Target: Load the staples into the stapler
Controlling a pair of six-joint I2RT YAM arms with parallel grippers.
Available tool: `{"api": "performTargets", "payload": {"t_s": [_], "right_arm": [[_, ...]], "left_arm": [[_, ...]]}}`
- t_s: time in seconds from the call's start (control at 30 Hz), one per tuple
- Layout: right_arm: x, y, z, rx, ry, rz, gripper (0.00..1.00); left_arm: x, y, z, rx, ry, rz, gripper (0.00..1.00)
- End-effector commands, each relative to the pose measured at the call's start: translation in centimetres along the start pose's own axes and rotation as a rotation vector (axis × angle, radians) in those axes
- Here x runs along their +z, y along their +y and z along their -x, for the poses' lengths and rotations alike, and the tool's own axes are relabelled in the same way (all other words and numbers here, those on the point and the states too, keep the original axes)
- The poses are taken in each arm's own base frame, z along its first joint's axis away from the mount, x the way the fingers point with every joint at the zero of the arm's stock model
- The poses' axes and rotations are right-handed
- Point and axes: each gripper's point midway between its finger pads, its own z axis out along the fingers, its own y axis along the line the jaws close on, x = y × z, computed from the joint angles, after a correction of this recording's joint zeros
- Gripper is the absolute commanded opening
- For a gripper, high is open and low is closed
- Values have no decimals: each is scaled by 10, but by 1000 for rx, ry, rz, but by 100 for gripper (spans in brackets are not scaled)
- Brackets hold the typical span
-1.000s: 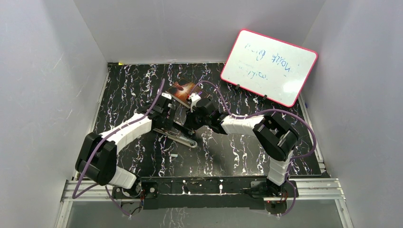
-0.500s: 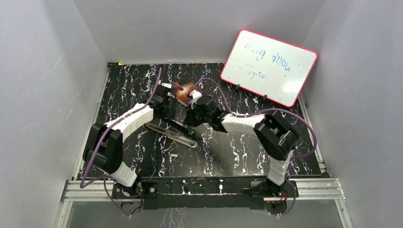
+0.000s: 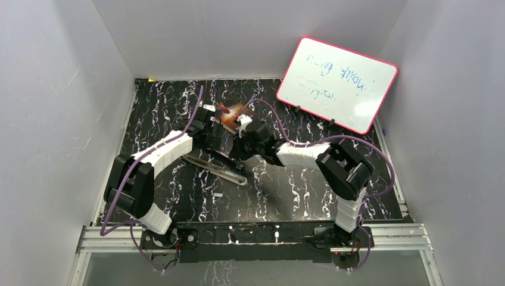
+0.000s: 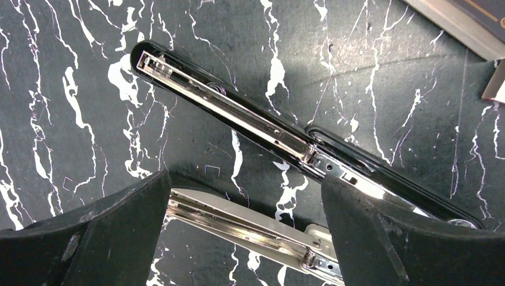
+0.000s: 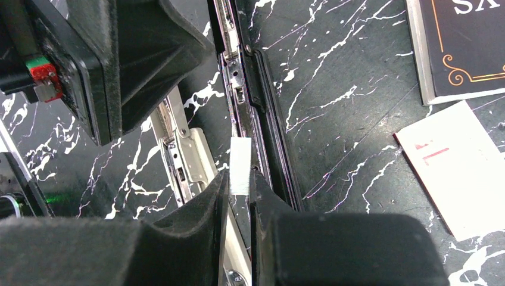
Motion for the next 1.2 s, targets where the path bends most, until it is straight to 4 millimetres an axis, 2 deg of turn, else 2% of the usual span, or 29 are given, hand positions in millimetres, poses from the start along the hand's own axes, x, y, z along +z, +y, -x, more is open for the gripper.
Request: {"api": "performTargets", "payload": {"t_s": [0.0, 0.57, 1.17], "right_arm": [[3, 13, 27, 4, -56, 49, 0], [9, 10, 18, 21, -10, 37, 0], [9, -10, 13, -20, 21, -63, 0]], "left_arm": [[-5, 0, -1, 15, -12, -5, 97], [-8, -2, -2, 46, -22, 2, 98], [-10, -4, -1, 60, -31, 6, 98]]}}
